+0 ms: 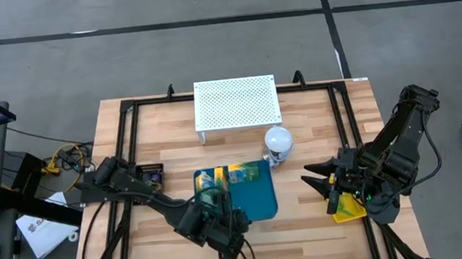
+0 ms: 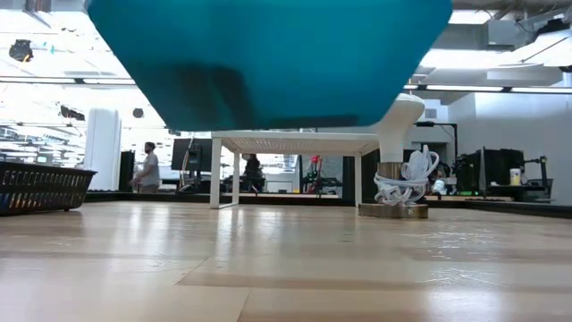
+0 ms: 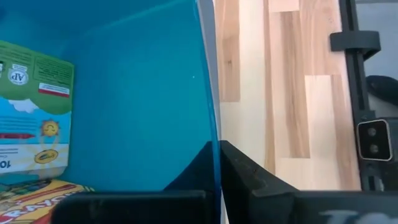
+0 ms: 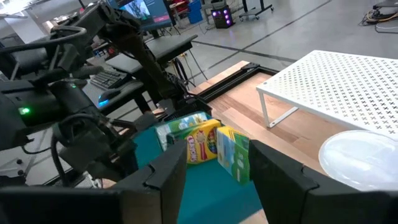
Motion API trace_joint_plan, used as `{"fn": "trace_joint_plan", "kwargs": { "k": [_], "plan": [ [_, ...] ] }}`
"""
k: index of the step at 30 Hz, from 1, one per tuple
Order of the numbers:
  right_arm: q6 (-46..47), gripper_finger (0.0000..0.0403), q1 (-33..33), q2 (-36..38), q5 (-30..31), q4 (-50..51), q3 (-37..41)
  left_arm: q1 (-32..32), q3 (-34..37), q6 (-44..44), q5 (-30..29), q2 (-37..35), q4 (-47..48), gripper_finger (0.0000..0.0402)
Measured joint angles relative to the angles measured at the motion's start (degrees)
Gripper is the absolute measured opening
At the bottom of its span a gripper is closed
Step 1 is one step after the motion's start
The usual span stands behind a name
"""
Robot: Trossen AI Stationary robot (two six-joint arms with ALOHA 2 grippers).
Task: Pick & Place Office Desk Supplies
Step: Put the blue bin with crayon boxes on the shelf
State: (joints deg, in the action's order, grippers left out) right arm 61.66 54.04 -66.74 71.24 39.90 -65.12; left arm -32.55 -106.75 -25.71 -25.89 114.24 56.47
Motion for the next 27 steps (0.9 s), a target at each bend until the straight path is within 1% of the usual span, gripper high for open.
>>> {"fn": "trace_joint_plan", "kwargs": {
  "k": [5, 11, 14, 21, 25, 27],
  "plan": [
    [-0.2, 0.0168, 0.0, 0.0, 0.8, 0.0, 0.0, -0.2, -2.5, -1.5, -2.5, 0.0, 5.1, 0.0000],
    [-0.6, 0.0168, 0.0, 0.0, 0.8, 0.0, 0.0, 0.1, -5.8, -5.1, -6.9, -0.1, 15.6, 0.0000],
    [-0.8, 0.0168, -0.1, 0.0, 0.8, 0.4, 0.0, 0.4, -6.0, -6.6, -8.2, -1.2, 19.6, 0.0000],
    [-0.8, 0.0168, -0.1, 0.0, 0.8, 0.6, 0.0, 2.2, -6.0, -9.3, -10.3, -6.2, 27.5, 0.0000],
    [-0.7, 0.0168, -0.1, 0.0, 1.2, 0.6, 0.0, 4.5, -6.0, -9.3, -13.1, -10.1, 33.8, 0.0000],
    [-0.7, 0.0168, -0.1, 0.0, 1.9, 0.7, 0.0, 6.0, -5.3, -7.3, -14.2, -12.5, 33.4, 0.0000]
  ]
}}
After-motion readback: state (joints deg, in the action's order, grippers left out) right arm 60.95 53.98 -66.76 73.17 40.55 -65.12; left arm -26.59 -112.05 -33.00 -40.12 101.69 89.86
